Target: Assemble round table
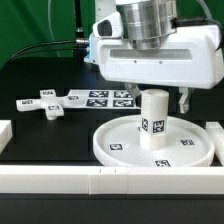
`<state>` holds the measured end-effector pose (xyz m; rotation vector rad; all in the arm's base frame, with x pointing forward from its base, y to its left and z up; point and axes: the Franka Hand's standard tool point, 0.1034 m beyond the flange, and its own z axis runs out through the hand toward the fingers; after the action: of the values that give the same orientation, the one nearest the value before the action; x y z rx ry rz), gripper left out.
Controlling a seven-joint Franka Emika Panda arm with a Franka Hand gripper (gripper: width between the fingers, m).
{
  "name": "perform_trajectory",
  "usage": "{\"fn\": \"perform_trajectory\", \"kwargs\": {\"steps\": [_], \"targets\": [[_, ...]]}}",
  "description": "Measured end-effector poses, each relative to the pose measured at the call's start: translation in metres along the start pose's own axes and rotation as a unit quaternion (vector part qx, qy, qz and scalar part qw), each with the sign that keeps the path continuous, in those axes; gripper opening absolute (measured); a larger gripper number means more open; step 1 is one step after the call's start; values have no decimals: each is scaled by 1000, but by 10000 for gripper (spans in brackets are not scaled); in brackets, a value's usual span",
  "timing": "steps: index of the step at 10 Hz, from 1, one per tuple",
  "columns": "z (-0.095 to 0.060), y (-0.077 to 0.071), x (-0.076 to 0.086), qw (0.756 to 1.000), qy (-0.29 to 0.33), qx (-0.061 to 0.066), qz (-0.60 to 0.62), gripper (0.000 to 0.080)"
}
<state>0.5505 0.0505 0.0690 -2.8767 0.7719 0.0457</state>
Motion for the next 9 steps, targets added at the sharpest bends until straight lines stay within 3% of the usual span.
{"fn": "perform_trajectory", "kwargs": {"steps": [2,5,6,7,9], "targets": [[2,6,-12,999,-3,-4,-34,649],[3,6,-11,999,-3,-4,-33,649],[3,6,-12,999,-4,-8,-47,649],[2,8,-16,996,-8,-20,-83,649],[-12,21,-15,988,-10,-19,-155,649]]}}
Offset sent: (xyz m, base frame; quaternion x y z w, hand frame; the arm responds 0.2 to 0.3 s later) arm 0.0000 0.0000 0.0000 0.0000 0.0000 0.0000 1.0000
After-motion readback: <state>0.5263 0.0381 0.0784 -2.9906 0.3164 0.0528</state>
